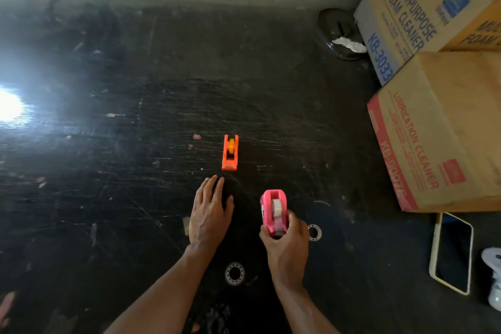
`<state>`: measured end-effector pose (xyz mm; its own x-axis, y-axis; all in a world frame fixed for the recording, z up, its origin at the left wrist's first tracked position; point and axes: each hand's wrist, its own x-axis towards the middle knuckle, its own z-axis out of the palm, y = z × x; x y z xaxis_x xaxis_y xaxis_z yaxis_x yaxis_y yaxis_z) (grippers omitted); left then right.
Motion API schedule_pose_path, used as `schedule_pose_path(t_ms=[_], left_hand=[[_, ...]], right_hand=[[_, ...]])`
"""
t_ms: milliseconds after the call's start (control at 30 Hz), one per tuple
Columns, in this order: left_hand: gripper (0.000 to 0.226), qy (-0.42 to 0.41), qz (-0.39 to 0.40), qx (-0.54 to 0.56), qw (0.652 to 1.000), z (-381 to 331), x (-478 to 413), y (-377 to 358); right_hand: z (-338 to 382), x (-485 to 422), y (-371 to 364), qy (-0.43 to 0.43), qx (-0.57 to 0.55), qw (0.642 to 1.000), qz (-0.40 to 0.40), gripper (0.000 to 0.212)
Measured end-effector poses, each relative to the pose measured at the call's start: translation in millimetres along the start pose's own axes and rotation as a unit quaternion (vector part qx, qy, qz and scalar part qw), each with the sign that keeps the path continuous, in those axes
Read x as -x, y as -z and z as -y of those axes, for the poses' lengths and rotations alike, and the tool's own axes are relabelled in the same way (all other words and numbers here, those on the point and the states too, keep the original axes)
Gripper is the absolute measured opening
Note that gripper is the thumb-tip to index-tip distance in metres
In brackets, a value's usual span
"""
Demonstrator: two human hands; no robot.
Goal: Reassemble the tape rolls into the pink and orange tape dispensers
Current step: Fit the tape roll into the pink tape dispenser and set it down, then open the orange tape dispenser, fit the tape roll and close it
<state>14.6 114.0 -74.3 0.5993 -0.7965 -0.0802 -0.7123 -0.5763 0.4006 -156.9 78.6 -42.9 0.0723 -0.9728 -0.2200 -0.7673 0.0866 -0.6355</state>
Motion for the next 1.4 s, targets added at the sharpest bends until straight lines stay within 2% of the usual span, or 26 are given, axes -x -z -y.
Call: schedule_pose_path(t_ms=[333, 700, 1033, 1133, 1300, 1400], left_hand=[[0.057, 0.002, 0.002, -0.007, 1.000, -1.9, 1.5, 1.8], [0.060, 0.001, -0.005, -0.019, 1.000, 1.0, -1.2, -6.1], [0.063, -0.004, -0.007, -0.023, 1.000, 4.6, -2.5, -10.2], [0.063, -0.006, -0.007, -0.014, 1.000, 4.3, -2.2, -9.2], [0.063, 0.010, -0.002, 0.009, 1.000, 0.7, -2.7, -4.3], [0.062, 0.032, 0.007, 0.068, 0.997, -1.3, -3.3, 1.1]], right_hand=[[10.5, -16.7, 3.5, 0.004, -0.023, 1.000, -0.019, 0.071], [62.7, -107.9, -12.4, 0.004, -0.030, 0.997, -0.066, 0.071], [77.9, -150.5, -30.4, 0.023, 0.007, 0.998, -0.060, 0.074], [75.4, -150.0, -29.6, 0.018, 0.003, 0.999, -0.044, 0.079], [74.1, -131.1, -15.9, -0.028, -0.042, 0.999, 0.003, 0.104], [66.1, -105.9, -7.1, -0.055, -0.088, 0.994, 0.022, 0.106]])
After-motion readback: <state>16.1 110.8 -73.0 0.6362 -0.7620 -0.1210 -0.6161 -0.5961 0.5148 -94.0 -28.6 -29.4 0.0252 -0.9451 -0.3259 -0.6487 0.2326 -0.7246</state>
